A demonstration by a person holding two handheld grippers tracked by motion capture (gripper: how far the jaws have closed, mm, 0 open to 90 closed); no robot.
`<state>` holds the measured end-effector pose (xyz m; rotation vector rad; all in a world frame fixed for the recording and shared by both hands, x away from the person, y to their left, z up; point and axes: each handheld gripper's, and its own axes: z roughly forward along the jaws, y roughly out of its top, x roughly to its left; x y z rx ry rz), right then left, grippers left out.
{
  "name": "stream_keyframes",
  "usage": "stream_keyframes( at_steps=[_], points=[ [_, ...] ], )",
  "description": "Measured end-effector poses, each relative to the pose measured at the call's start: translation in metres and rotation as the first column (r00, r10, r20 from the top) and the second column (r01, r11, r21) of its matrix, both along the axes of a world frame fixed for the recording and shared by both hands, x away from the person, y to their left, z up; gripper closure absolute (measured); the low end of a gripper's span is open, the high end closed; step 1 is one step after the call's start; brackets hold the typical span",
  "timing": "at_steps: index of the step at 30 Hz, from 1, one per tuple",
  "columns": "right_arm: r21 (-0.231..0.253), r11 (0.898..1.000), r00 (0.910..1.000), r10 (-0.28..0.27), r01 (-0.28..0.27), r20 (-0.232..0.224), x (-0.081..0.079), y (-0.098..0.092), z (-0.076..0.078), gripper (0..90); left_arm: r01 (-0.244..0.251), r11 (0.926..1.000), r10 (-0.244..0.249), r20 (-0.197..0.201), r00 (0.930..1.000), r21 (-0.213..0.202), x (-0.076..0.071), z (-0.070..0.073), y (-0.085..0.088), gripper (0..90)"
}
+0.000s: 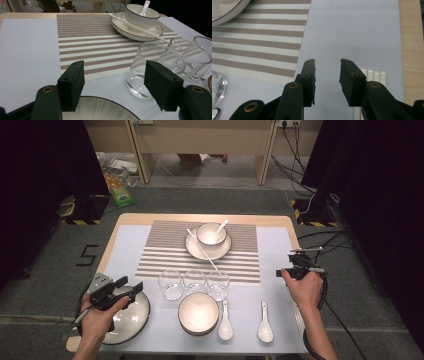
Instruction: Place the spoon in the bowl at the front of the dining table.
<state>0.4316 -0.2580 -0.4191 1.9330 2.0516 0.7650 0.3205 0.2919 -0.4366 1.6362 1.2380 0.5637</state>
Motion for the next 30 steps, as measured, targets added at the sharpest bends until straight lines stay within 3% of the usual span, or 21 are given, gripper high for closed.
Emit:
stream_keyframes(
  at_steps=[16, 30],
  points=[
    [-0.078, 0.996, 0.993, -0.049, 0.041, -0.108, -0.004, -0.018, -0.02, 75.5, 0.005, 1.0, -0.005, -0.002, 1.0, 0.001, 0.0, -0.001, -0.001, 32.3],
    [-0.101, 0.994, 0.9891, -0.054, 0.04, -0.137, -0.004, -0.02, -0.03, 80.9, 0.004, 1.0, -0.004, -0.006, 1.0, 0.0, 0.0, -0.002, -0.002, 32.2]
  ],
)
